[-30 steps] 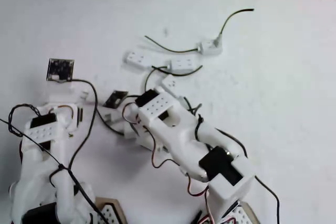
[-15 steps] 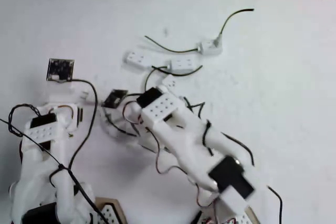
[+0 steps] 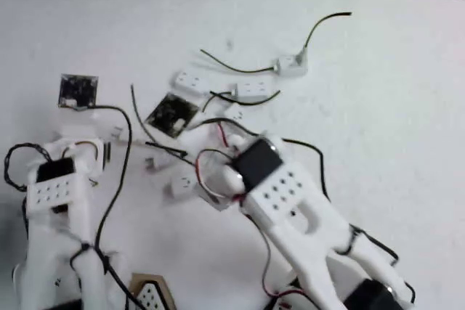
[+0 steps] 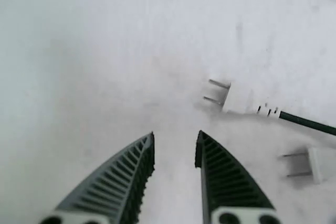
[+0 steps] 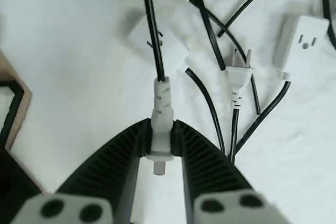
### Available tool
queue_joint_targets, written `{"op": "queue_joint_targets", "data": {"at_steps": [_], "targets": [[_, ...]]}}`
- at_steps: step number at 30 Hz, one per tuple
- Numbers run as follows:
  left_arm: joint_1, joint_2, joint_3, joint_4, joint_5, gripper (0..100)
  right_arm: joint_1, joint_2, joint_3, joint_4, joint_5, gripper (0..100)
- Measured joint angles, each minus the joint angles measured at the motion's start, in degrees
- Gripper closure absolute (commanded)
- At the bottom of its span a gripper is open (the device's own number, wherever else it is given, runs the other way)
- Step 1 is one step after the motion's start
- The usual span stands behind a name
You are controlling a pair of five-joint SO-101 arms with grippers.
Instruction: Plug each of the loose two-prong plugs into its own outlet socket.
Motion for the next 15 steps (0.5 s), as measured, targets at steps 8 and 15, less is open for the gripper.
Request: {"op": "queue_joint_targets", "data": {"at_steps": [8, 15], "targets": [[0.0, -20.3, -1.3, 5.0, 6.4, 76, 4.9, -9.8, 14.0, -18.5, -9.1, 98.1], [8.4, -24.4, 0.6, 5.0, 12.7, 74, 4.6, -18.4, 29.0, -37.9, -16.7, 98.1]]}}
